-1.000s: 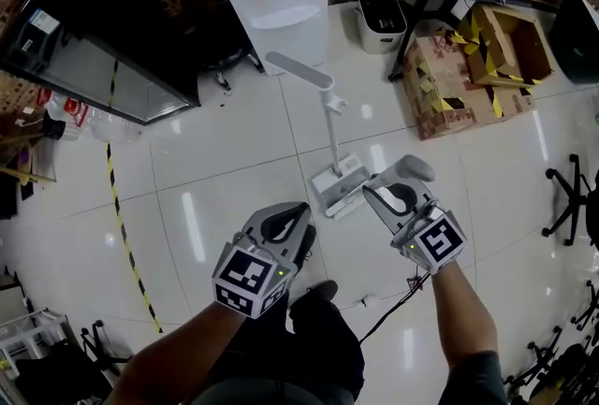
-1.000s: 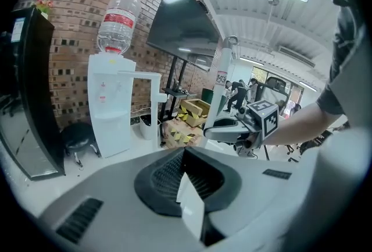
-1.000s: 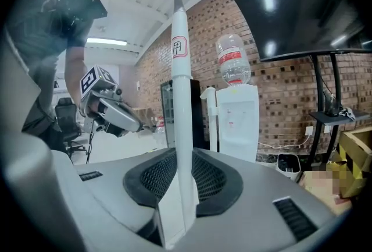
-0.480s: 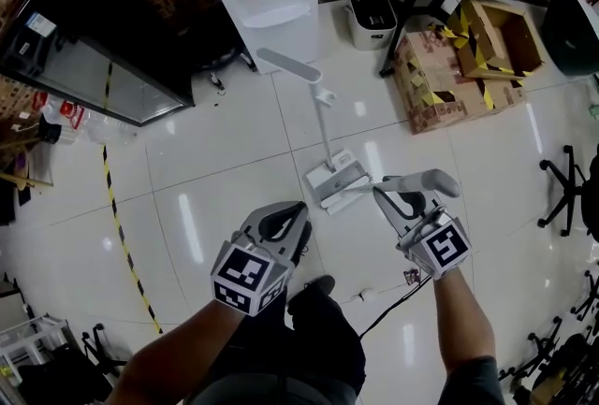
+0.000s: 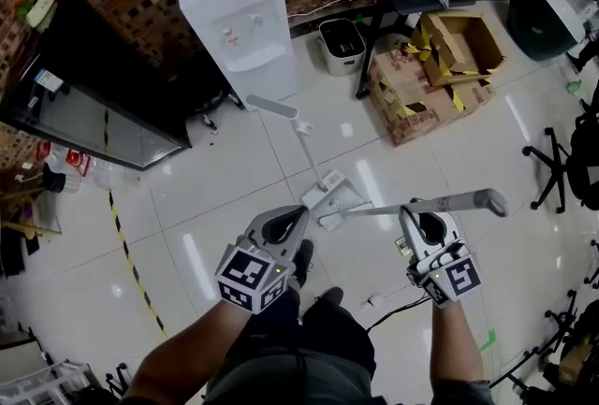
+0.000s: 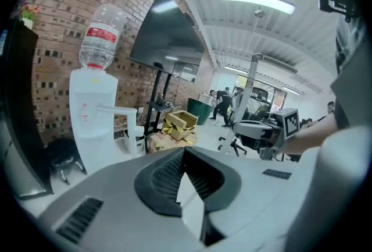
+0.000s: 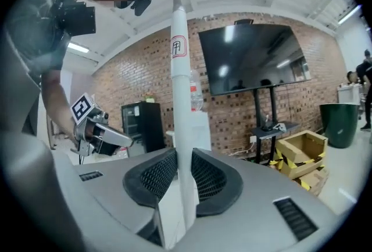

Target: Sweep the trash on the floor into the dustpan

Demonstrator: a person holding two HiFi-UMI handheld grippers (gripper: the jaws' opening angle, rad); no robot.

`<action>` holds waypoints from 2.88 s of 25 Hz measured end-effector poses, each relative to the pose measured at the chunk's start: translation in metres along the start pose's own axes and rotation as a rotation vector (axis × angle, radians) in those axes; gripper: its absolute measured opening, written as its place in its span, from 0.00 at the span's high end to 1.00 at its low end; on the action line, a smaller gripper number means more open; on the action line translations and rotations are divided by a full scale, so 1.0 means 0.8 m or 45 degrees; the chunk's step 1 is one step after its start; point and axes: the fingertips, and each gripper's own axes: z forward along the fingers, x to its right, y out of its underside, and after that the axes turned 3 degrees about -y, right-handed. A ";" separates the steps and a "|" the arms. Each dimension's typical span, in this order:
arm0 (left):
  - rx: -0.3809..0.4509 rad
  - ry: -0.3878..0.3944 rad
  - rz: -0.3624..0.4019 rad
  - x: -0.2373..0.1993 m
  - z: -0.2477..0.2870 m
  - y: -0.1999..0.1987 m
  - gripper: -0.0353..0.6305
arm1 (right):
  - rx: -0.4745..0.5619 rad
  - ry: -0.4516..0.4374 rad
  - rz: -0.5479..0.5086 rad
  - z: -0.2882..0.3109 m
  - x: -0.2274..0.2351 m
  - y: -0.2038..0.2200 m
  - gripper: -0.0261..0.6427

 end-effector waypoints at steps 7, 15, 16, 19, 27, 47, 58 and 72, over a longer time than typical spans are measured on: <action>0.065 0.205 0.075 0.081 -0.004 -0.107 0.94 | 0.054 0.261 0.063 -0.108 -0.011 -0.112 0.80; 0.153 0.516 0.255 0.216 0.001 -0.180 0.94 | 0.172 0.642 0.070 -0.263 -0.011 -0.185 0.80; 0.161 0.543 0.244 0.231 -0.001 -0.183 0.94 | 0.177 0.684 0.065 -0.285 -0.014 -0.188 0.80; 0.169 0.607 0.241 0.280 -0.008 -0.188 0.94 | 0.175 0.792 0.064 -0.347 -0.027 -0.193 0.80; 0.164 0.661 0.280 0.422 -0.050 -0.194 0.94 | 0.141 1.051 0.070 -0.535 -0.082 -0.227 0.80; 0.205 0.893 0.437 0.567 -0.146 -0.217 0.94 | 0.250 1.555 0.074 -0.740 -0.228 -0.255 0.81; 0.171 0.954 0.462 0.525 -0.137 -0.244 0.94 | 0.327 1.681 0.065 -0.713 -0.232 -0.294 0.81; 0.187 0.958 0.440 0.517 -0.151 -0.242 0.94 | 0.334 1.656 0.051 -0.692 -0.242 -0.297 0.81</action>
